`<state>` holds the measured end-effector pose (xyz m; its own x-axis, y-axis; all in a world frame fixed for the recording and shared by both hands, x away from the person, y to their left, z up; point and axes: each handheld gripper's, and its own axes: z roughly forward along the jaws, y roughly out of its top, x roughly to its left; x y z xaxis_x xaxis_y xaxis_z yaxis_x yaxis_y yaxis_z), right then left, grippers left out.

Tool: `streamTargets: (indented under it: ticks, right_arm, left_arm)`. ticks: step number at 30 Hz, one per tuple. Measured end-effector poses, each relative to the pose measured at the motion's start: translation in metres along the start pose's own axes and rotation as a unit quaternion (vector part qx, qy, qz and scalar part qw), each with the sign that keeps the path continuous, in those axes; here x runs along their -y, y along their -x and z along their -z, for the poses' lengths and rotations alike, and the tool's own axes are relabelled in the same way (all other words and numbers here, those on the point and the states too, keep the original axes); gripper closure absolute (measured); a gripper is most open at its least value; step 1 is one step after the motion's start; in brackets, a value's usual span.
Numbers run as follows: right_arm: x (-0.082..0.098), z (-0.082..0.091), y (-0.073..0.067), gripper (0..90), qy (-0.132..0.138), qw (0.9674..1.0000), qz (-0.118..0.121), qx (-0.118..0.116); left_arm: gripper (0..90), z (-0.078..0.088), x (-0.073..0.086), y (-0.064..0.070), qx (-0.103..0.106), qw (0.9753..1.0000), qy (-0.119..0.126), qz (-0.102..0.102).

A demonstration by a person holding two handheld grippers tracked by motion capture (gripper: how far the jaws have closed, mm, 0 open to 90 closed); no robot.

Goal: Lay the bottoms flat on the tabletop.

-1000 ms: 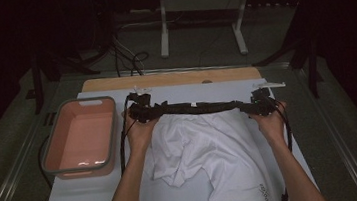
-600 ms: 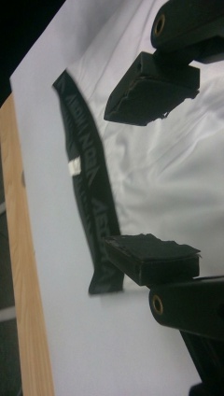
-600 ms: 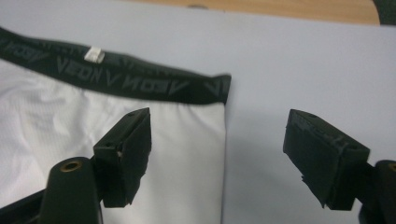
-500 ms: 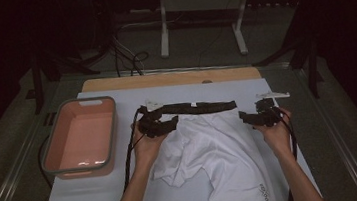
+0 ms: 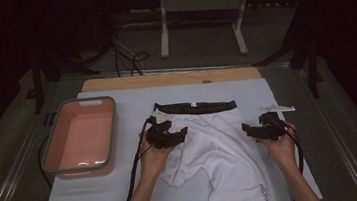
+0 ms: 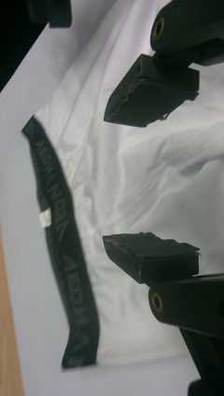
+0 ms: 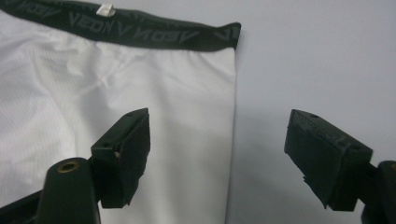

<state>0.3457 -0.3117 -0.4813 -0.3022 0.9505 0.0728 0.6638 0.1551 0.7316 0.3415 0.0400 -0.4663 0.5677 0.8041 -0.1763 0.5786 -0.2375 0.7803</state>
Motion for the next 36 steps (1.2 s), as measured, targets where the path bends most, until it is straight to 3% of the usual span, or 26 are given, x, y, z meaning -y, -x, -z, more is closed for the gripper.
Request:
streamTargets:
  ticks: [9,14,26,29,36]
  right_arm:
    - [0.02,0.007,-0.002,24.7,-0.01,0.9999,0.005,0.002]
    - [0.029,0.011,-0.001,25.1,-0.019,0.9998,0.003,0.0]
    - [0.042,0.017,0.002,25.5,-0.028,0.9996,0.006,0.004]
    - [0.043,0.017,0.003,27.8,-0.031,0.9995,0.006,0.004]
    - [0.045,0.015,0.003,28.3,-0.033,0.9994,0.003,0.007]
  left_arm:
    - [38.5,-0.002,0.015,0.032,0.035,0.999,-0.01,-0.024]
    - [39.5,-0.004,0.024,0.047,0.055,0.998,-0.014,-0.028]
    - [41.4,-0.007,0.043,0.083,0.096,0.9932,-0.03,-0.058]
    - [42.5,-0.009,0.048,0.092,0.109,0.9909,-0.038,-0.069]
    - [44.7,-0.016,0.057,0.105,0.12,0.9878,-0.052,-0.084]
